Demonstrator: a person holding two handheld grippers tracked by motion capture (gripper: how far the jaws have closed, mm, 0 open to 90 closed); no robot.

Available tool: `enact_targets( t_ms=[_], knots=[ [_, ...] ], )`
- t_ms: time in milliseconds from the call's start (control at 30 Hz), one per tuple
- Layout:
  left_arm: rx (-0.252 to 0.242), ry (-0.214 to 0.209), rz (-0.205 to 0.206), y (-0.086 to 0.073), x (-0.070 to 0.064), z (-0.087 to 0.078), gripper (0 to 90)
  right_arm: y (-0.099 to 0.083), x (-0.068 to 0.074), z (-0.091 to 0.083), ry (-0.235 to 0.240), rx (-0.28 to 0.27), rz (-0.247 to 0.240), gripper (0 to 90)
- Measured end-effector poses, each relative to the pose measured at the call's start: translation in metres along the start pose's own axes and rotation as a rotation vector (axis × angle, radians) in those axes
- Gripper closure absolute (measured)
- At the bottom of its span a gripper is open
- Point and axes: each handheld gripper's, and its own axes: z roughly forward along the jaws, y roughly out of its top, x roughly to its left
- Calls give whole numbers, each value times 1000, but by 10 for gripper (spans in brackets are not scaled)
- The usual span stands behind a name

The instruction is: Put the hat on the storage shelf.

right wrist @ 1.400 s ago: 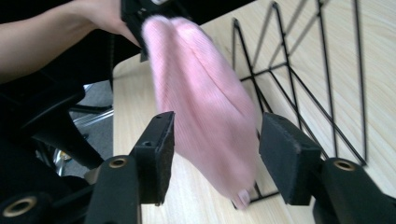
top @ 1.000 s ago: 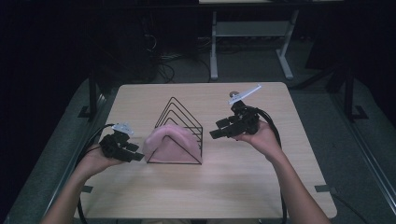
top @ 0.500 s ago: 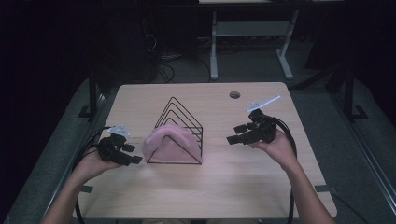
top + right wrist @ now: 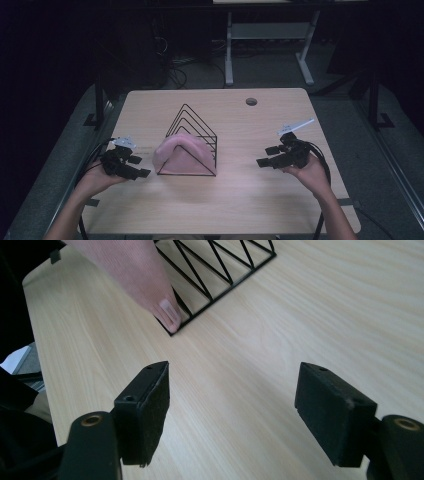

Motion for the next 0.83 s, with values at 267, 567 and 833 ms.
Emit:
enact_targets(
  t_ms=[267,567,833],
  knots=[
    [4,4,7,-4,-2,-1,320,-25,-5,-10,-48,18,18,289],
    [5,-7,-3,-10,-9,3,320,-48,0,-18,-81,42,24,283],
    [-23,-10,7,-22,-29,0,314,-74,18,-16,-79,-10,4,271]
  ],
)
